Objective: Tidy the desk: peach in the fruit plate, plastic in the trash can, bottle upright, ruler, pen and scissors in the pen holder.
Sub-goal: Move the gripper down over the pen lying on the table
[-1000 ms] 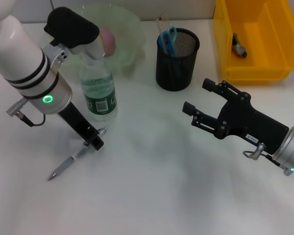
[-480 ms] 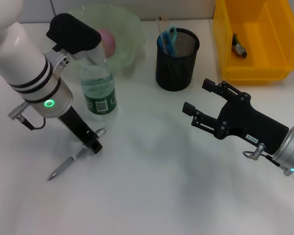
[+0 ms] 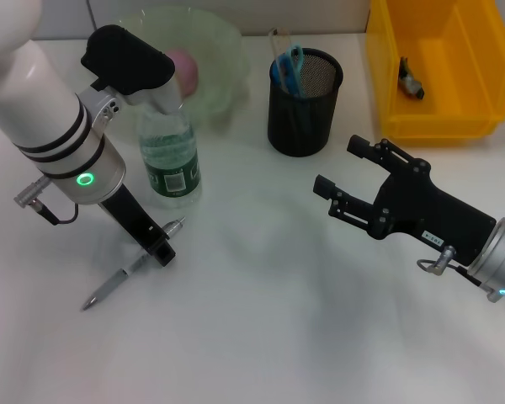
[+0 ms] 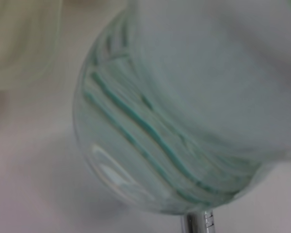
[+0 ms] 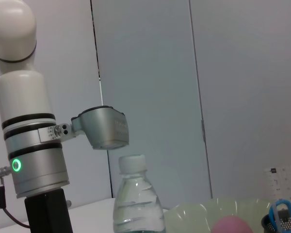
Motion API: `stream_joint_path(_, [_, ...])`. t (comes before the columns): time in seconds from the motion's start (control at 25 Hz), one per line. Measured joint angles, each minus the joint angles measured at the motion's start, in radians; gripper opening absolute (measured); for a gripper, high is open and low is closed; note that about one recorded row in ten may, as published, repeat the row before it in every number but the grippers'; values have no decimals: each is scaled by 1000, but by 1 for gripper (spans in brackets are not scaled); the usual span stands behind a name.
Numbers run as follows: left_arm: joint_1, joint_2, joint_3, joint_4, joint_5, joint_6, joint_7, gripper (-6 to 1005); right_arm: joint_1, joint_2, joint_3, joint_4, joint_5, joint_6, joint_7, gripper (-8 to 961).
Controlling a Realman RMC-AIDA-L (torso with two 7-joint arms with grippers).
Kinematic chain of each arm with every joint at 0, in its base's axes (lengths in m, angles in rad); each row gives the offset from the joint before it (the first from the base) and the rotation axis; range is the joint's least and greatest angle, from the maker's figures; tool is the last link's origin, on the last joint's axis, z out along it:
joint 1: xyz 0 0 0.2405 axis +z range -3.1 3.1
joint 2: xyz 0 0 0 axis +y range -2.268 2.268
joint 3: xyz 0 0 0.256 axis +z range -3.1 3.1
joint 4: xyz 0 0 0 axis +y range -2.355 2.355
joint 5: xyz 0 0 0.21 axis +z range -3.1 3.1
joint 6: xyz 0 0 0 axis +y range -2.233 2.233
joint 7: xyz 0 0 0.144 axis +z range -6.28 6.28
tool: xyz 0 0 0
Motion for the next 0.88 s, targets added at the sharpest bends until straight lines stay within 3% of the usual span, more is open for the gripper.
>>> stream_joint_path(0.24, [0,-1,2,0,-1,1,0,438,1,0,3,0,0,0,0,801])
stream_joint_path(0.72, [-2,0,12,0,-1,0,-1,205,7,0,8,2,0,0,0,801])
stream_joint_path(0.88, [-3,-1,14,0,-1,0,-1,188,9,0,8,2,0,1,0,801])
